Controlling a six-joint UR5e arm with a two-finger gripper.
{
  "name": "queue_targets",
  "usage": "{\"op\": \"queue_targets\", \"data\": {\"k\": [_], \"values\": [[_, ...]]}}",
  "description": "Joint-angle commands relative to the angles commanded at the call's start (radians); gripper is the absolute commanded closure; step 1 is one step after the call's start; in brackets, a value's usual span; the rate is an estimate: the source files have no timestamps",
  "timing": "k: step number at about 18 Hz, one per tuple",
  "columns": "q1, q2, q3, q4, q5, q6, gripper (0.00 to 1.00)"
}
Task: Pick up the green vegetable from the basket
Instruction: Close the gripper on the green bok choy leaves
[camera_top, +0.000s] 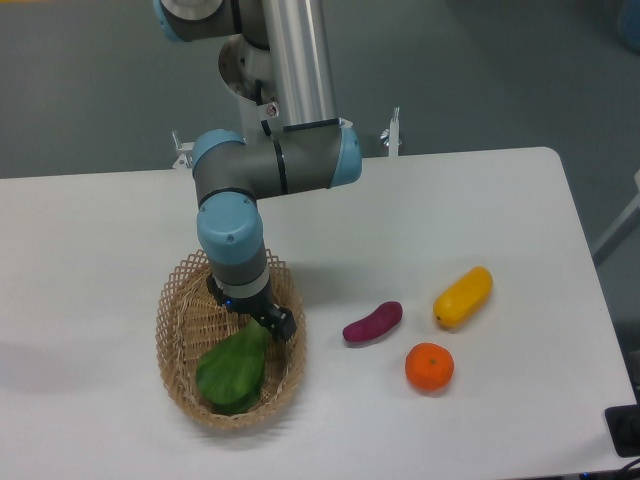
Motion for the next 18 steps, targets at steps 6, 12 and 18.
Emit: {"op": "queue_targets", "data": {"k": [6, 12, 18], "values": [[0.002, 0.009, 0.005, 0.0, -0.002, 0.008, 0.63], [0.002, 0.017, 0.008, 0.0, -0.002, 0.008, 0.66], [0.008, 0.06, 0.011, -0.002, -0.009, 0.017, 0.67]]}}
